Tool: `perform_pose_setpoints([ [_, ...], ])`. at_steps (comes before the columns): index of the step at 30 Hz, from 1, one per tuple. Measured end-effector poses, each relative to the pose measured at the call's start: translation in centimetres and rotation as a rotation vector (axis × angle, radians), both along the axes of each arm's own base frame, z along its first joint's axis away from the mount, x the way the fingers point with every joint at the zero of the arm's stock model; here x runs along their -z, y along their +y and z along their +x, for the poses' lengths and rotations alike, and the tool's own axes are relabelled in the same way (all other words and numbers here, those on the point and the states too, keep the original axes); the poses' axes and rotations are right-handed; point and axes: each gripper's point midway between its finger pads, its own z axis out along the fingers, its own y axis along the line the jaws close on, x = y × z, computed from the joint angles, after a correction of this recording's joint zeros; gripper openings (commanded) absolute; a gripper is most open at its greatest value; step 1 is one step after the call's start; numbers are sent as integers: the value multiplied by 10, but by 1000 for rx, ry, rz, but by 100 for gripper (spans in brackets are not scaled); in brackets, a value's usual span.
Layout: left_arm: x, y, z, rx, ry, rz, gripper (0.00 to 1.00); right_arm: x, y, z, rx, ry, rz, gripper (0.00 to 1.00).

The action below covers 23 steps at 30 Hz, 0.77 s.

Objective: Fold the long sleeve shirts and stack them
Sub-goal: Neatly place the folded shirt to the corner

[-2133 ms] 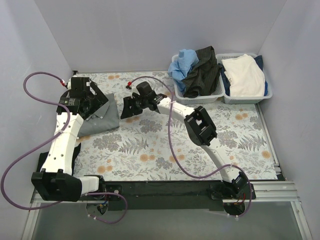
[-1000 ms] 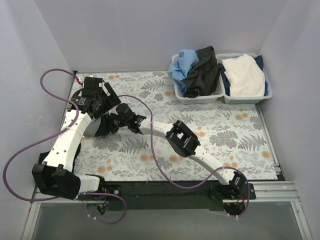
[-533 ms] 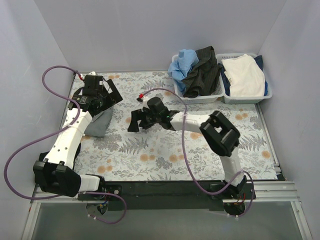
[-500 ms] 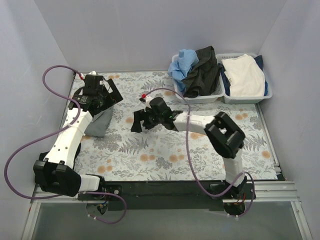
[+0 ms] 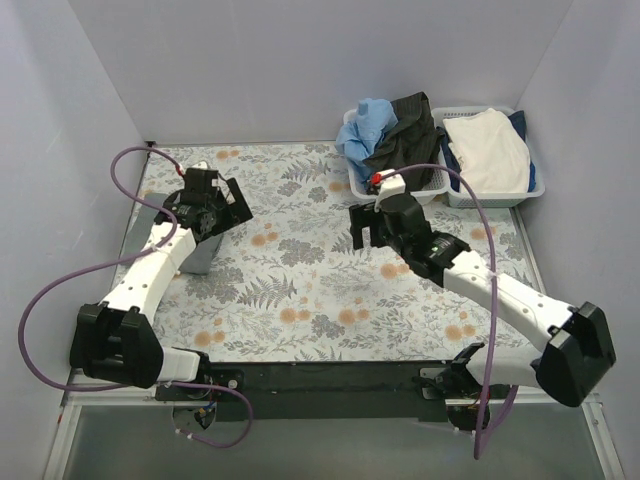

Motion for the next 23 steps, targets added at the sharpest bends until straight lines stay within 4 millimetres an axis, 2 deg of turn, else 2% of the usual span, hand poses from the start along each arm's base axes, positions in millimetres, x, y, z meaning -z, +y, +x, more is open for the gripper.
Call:
perform_pose_setpoints([
  [3,21,-10,-9,34,35,-4,98,-17,-25,6,65,-48,-11,99],
  [5,31,-20,-15,64,52,-7,98,-21,-37,8,97,-54,-21,99],
  [12,48,-54,-22,140,60,6,98,-6,-78,11,194,-5,-52,99],
  [17,54,-62,-22,159,62,33,98,3,-95,12,242,28,-50,99],
  [23,61,-63,-19,164,65,72,98,4,-102,16,256,43,-32,99],
])
